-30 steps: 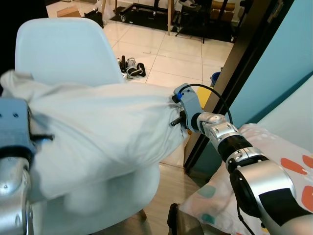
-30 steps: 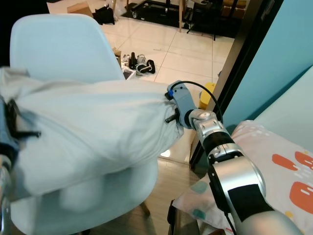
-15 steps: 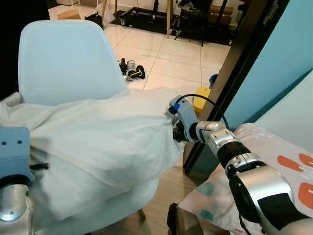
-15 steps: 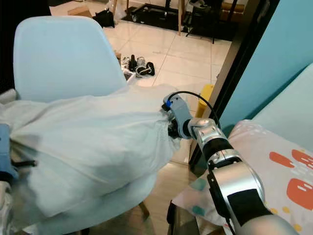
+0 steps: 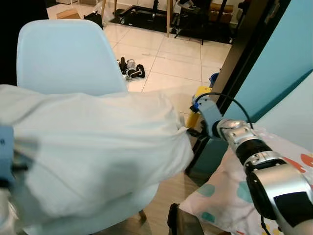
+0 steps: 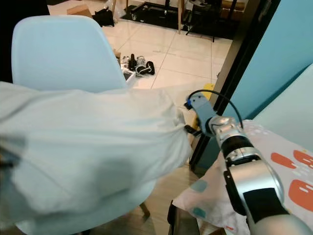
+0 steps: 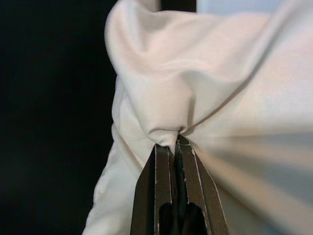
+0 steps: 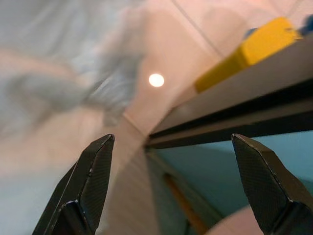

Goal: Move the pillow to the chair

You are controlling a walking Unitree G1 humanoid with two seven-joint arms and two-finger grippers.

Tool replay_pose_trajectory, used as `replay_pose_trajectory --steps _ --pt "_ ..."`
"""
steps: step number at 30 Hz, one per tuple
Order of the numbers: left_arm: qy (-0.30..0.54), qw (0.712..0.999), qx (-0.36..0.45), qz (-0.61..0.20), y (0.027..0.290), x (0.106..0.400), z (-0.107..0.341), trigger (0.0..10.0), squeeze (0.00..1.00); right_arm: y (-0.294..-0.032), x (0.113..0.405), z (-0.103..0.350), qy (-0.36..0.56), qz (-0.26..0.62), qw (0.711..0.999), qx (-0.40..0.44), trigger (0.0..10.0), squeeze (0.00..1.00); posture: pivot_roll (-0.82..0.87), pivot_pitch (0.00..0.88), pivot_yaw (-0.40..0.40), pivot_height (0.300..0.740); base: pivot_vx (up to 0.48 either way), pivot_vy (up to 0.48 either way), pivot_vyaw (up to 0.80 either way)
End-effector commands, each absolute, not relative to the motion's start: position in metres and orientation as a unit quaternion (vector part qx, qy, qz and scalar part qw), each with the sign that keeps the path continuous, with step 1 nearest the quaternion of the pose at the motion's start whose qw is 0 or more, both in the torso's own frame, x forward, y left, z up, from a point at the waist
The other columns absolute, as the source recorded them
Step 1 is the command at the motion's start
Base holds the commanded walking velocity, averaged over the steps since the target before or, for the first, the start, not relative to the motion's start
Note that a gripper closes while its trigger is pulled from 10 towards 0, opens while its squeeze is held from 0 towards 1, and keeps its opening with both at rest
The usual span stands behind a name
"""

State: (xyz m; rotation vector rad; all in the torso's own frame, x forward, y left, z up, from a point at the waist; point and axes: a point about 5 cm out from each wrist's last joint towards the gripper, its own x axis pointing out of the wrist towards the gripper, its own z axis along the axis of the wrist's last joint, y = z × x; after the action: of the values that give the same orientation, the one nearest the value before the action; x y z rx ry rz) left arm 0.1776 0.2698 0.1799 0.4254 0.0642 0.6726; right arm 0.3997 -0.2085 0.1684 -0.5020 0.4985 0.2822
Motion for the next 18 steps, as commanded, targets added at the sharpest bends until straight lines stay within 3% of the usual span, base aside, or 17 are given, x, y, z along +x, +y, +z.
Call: replay_pose_trajectory --steps 1,2,9,13,15,18 --pt "0.080 0.931 0.164 0.315 0.260 0.176 0.158 9.1 0.00 -0.215 0.402 0.176 0.221 0.099 0.940 -0.240 10.0 0.00 0.10 0.028 -0.124 0.436 0.000 0.000 0.00" --pt "0.098 0.933 0.157 0.309 0.257 0.176 0.151 10.0 1.00 -0.212 0.406 0.185 0.190 0.093 0.951 -0.225 10.0 0.00 0.10 0.025 -0.124 0.436 0.000 0.000 0.00" --pt "0.097 0.926 0.188 0.312 0.266 0.181 0.157 10.0 1.00 -0.201 0.414 0.213 0.107 0.092 0.976 -0.168 10.0 0.00 0.10 0.017 -0.120 0.436 0.000 0.000 0.00" --pt "0.070 0.910 0.274 0.304 0.277 0.185 0.183 10.0 1.00 -0.198 0.418 0.228 0.063 0.074 0.983 -0.156 10.0 0.00 0.11 0.008 -0.114 0.436 0.000 0.000 0.00" --pt "0.070 0.910 0.274 0.304 0.277 0.185 0.183 10.0 1.00 -0.198 0.418 0.228 0.063 0.074 0.983 -0.156 10.0 0.00 0.11 0.008 -0.114 0.436 0.000 0.000 0.00" --pt "0.016 0.892 0.341 0.295 0.274 0.188 0.215 10.0 1.00 -0.196 0.419 0.239 0.027 0.067 0.990 -0.122 10.0 0.00 0.11 0.005 -0.113 0.436 0.000 0.000 0.00"
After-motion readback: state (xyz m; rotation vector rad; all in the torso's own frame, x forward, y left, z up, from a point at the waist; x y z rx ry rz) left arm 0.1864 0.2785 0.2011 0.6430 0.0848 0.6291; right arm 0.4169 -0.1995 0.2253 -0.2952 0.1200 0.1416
